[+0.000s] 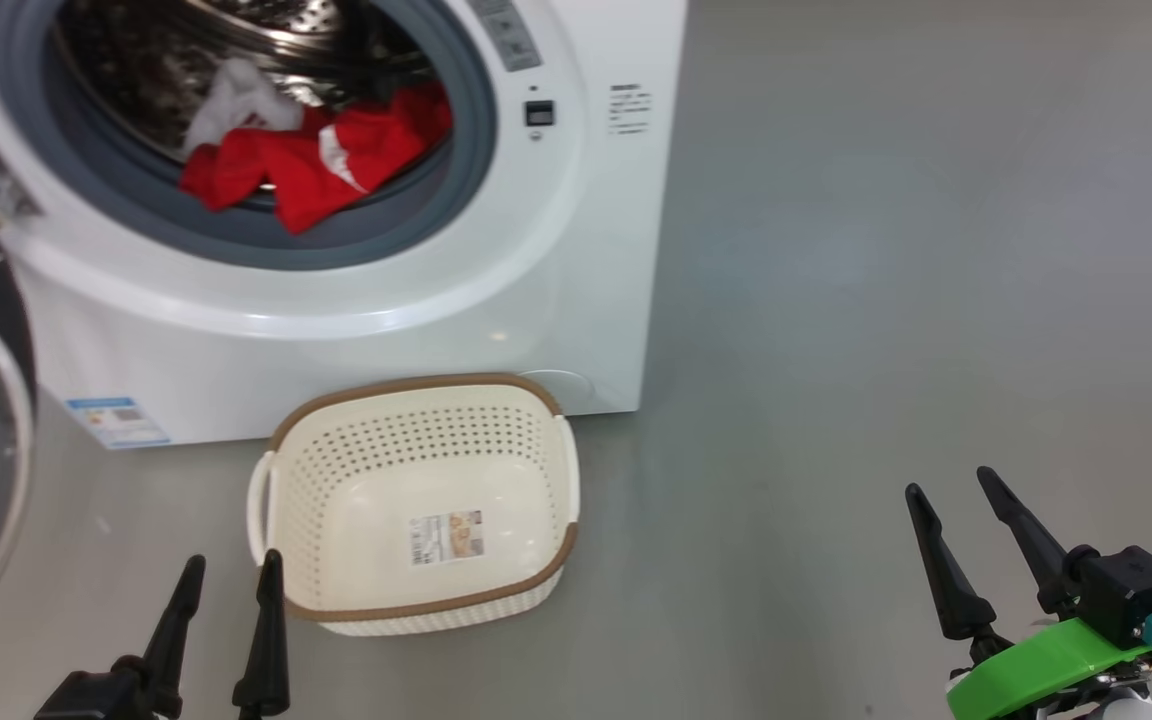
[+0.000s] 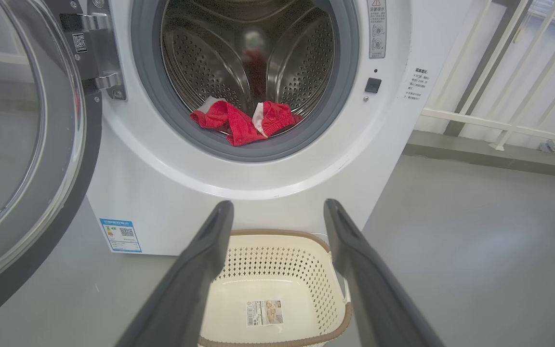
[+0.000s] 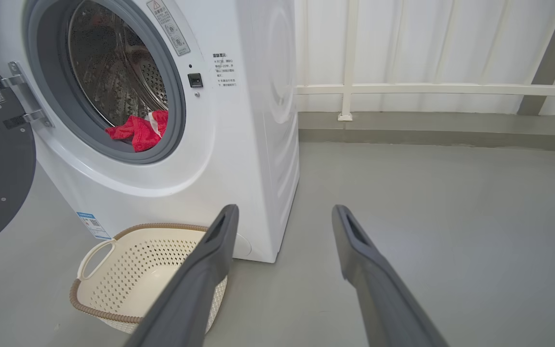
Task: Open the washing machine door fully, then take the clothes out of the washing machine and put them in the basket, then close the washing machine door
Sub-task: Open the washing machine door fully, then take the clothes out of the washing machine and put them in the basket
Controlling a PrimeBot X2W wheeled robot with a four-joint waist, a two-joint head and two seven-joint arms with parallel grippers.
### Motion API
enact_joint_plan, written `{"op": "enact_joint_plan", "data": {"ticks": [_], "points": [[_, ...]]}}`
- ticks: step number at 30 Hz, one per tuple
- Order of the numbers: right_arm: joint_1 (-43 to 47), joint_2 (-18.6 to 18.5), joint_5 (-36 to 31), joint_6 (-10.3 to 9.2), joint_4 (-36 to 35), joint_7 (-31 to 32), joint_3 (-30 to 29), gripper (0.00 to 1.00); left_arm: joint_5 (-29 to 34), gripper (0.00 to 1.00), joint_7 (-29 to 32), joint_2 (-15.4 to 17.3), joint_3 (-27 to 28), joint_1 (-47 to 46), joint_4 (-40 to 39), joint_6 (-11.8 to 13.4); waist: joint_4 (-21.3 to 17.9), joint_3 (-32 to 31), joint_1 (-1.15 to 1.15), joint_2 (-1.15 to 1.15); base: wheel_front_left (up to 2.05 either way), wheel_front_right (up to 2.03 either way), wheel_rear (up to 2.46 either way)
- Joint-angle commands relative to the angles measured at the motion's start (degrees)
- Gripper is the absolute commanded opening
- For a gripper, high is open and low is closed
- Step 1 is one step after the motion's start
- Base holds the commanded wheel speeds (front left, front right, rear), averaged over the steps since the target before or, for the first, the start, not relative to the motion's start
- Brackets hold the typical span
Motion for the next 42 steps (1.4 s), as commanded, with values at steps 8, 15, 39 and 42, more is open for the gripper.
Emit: {"op": "enact_joint_plan", "data": {"ticks": [8, 15, 39, 42], "points": [[-0.4, -0.7, 0.2, 0.35, -1.8, -0.5, 0.1, 1.0, -0.5, 1.0, -0.3, 1.0, 1.8, -0.3, -2.0, -0.3, -3.3, 0.2, 0.0, 0.0, 0.0, 0.0, 0.0], [-0.3, -0.3, 0.1, 0.35, -1.9, -0.5, -0.3, 1.0, -0.5, 1.0, -0.3, 1.1, 1.8, -0.1, -2.0, -0.3, -3.1, 0.0, 0.0, 0.0, 0.0, 0.0, 0.0], [-0.5, -0.2, -0.1, 0.35, -2.1, -0.5, 0.0, 1.0, 0.6, 1.0, -0.3, 0.4, 3.7, 0.0, -3.1, -0.3, -1.1, 0.3, 0.0, 0.0, 0.0, -0.01, 0.0], [-0.7, -0.2, -0.1, 0.35, -2.1, -0.5, 0.1, 1.0, 0.4, 1.0, -0.3, 0.4, 3.7, -0.2, -3.2, -0.3, -1.1, 0.5, 0.0, 0.0, 0.39, -0.41, 0.02]]}}
